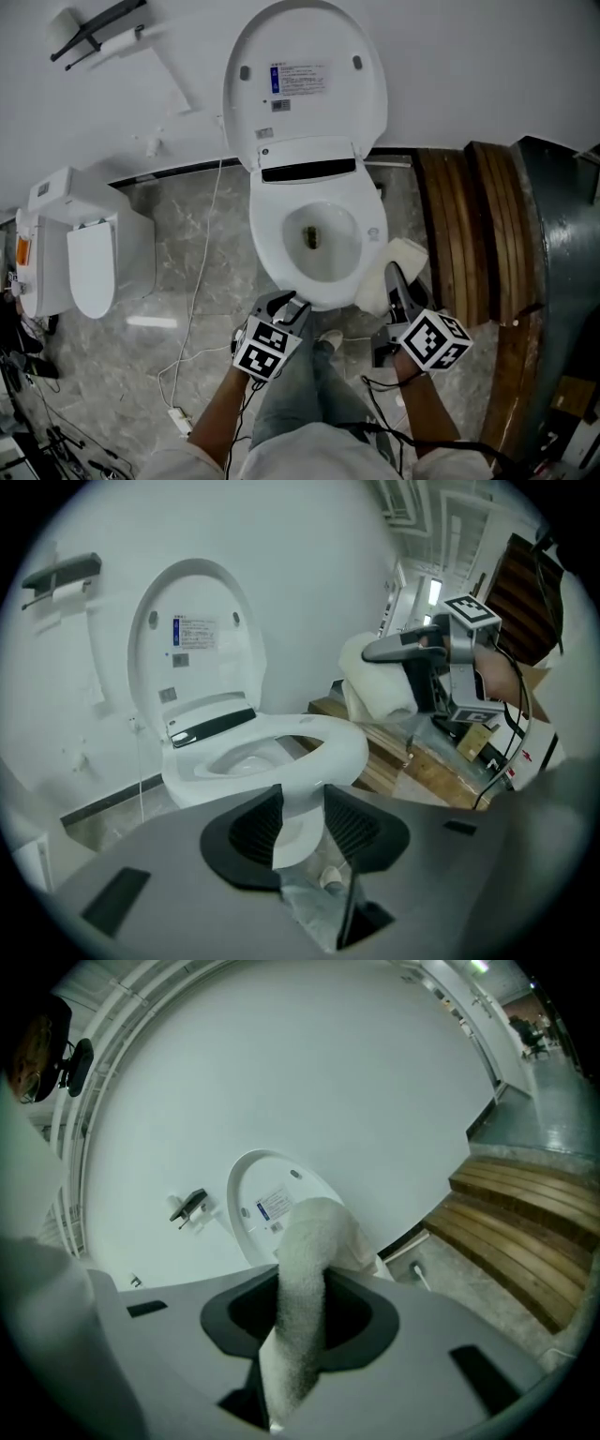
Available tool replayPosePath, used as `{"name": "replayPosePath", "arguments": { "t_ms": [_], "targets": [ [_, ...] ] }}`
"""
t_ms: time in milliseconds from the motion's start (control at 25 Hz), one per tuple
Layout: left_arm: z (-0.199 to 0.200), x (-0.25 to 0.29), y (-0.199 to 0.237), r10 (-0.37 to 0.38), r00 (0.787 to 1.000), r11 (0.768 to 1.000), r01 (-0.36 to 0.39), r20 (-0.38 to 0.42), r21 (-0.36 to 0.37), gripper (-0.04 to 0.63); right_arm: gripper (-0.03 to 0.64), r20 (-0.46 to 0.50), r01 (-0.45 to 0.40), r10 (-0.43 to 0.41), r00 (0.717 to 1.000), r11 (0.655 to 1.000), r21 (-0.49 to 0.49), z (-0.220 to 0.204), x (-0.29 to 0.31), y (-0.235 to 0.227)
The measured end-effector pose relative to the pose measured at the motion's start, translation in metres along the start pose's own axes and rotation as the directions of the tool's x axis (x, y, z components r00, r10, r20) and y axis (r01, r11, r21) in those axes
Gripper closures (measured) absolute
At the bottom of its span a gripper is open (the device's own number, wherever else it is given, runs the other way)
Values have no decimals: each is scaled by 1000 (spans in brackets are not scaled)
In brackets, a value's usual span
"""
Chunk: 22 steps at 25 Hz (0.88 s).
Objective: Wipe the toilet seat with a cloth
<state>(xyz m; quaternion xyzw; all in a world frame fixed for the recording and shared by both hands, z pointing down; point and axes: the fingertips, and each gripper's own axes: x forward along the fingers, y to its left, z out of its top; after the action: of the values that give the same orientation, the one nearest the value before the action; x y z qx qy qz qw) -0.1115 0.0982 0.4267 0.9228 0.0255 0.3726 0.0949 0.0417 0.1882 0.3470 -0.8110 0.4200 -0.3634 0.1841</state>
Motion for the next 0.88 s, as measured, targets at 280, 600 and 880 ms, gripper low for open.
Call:
{"name": "replayPosePath", "arguments": {
  "t_ms": [280, 600, 880],
  "targets": [
    [-64, 34, -9, -20, 997, 999, 17, -73, -35, 446, 517, -52, 25, -24, 998, 999, 27, -42, 22, -32],
    [-126, 75, -8, 11, 996, 998, -18, -93, -65, 447, 517, -101, 26, -27, 995, 1000, -6, -90, 37, -67],
    [-165, 107, -3, -22, 992, 996, 11, -127, -83, 446, 517, -111, 15, -17, 994, 1000, -17, -124, 51, -95]
  ]
}}
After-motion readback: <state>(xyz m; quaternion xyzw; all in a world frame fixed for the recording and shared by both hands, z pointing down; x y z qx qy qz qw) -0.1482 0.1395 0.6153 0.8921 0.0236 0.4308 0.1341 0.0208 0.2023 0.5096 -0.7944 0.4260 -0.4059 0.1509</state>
